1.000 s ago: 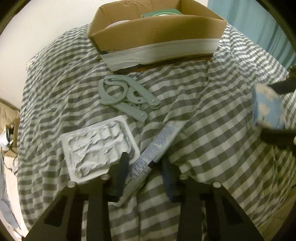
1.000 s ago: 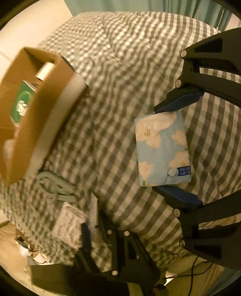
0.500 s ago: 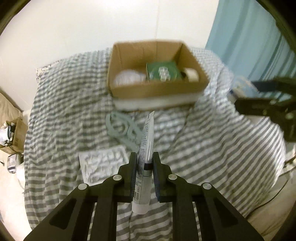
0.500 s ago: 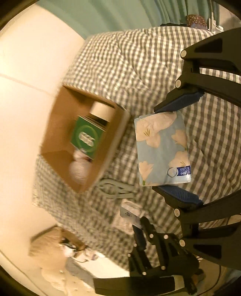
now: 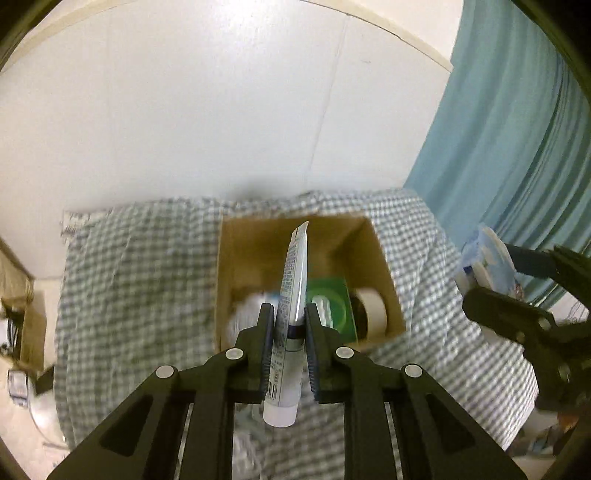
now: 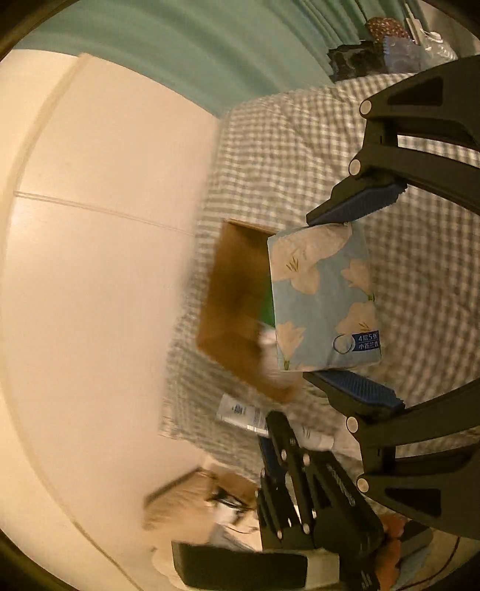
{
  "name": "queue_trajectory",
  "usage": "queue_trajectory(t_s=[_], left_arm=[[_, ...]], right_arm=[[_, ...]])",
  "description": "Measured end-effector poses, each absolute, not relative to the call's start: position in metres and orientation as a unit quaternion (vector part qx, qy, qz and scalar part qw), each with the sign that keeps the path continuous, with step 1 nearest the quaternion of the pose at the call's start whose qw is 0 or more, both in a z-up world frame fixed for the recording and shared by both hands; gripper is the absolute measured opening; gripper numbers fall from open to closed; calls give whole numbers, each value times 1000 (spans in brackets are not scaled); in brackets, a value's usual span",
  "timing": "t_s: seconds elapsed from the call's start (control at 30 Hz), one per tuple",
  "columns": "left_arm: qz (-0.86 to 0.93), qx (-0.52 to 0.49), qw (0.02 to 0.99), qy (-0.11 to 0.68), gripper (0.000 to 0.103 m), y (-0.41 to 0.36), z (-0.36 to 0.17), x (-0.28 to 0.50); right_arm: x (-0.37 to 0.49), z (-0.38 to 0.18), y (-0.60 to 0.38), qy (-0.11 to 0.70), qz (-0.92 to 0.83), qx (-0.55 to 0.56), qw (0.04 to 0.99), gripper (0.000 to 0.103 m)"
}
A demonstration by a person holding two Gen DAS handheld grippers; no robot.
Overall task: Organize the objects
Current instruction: 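Lower the tube and tissue pack into the box and open both tools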
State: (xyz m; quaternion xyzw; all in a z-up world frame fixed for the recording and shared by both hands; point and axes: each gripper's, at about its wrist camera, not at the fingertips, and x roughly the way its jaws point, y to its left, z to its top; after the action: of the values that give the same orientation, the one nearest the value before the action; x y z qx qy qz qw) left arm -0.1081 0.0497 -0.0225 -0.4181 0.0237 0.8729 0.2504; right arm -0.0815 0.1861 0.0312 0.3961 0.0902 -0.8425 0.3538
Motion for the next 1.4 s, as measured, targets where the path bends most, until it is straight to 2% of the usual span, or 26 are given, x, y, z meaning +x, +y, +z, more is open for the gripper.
queue_trajectory(t_s=[0.23,0.5,0.67,0.8,0.87,0.93,1.0,1.03,1.07,1.23,1.4], left_arm=[[885,-378,267,49,16,70,-18,-161],[863,-438,249,30,16,68,-78,-210],[859,-445,251,42,16,76,-95,-210],[858,-450,248,32,17,74,-94,-213],[857,-453,244,30,19,71,-90,-212],[858,-451,242,33,29,69,-85,-207],[864,-442,236,39,61,62,-77,-198],[868,-437,232,39,66,58,-73,-194],[874,-429,225,38,70,52,-68,-188],[883,-419,207,30,73,27,-43,-165],[900,-395,182,33,86,4,-14,-130]], right_arm=[[-133,37,153,43,-862,388,323,74],[-193,-28,121,-4,-841,462,283,74],[-207,-46,114,-16,-839,474,267,76],[-204,-43,122,-25,-850,464,249,89],[-202,-35,129,-27,-857,453,246,91],[-199,-26,134,-26,-860,446,246,92],[-192,-18,139,-24,-865,439,244,92],[-188,-13,142,-22,-867,435,243,92],[-183,-8,147,-22,-868,431,243,92],[-157,15,167,-27,-874,419,243,92],[-125,40,181,-21,-887,393,240,92]])
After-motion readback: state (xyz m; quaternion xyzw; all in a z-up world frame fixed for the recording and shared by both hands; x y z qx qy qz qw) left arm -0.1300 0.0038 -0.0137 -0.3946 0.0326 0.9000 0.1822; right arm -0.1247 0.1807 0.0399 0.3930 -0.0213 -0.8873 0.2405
